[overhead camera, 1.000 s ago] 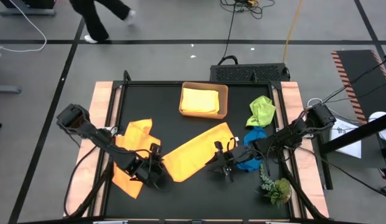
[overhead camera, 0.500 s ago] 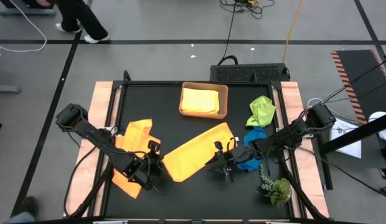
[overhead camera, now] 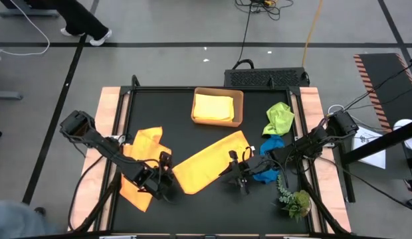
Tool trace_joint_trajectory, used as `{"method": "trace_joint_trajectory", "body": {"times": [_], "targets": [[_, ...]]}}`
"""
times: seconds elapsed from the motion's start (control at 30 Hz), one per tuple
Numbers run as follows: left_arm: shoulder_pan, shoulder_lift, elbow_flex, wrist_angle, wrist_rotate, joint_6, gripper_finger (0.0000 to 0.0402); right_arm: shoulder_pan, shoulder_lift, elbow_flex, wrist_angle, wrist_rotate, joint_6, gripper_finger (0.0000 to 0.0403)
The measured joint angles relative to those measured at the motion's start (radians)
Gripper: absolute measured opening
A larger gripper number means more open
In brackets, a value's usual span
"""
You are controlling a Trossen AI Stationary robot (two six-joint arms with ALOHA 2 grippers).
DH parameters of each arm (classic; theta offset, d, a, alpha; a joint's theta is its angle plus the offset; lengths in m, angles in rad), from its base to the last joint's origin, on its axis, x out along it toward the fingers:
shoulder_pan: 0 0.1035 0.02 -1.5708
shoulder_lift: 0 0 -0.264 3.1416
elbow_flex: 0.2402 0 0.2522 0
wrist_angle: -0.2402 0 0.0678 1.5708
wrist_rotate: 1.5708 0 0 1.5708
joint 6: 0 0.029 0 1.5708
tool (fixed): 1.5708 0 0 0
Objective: Fold microfiber towels
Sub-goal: Fold the right orange towel
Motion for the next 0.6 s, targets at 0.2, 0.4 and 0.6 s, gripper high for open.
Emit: {"method": "trace_joint_trajectory", "body": {"times": [0.2, 0.4, 0.6], "targets": [[-0.013, 0.000, -0.061, 0.026, -0.073, 0.059, 0.0278, -0.011, 0.000, 0.000, 0.000, 0.001, 0.008, 0.0121], [-0.035, 0.055, -0.077, 0.033, -0.075, 0.135, 0.0235, -0.011, 0.000, 0.000, 0.000, 0.002, 0.011, 0.0121], [-0.039, 0.167, -0.061, 0.099, -0.145, 0.241, 0.0205, -0.011, 0.000, 0.000, 0.001, 0.025, 0.011, 0.0121]]}}
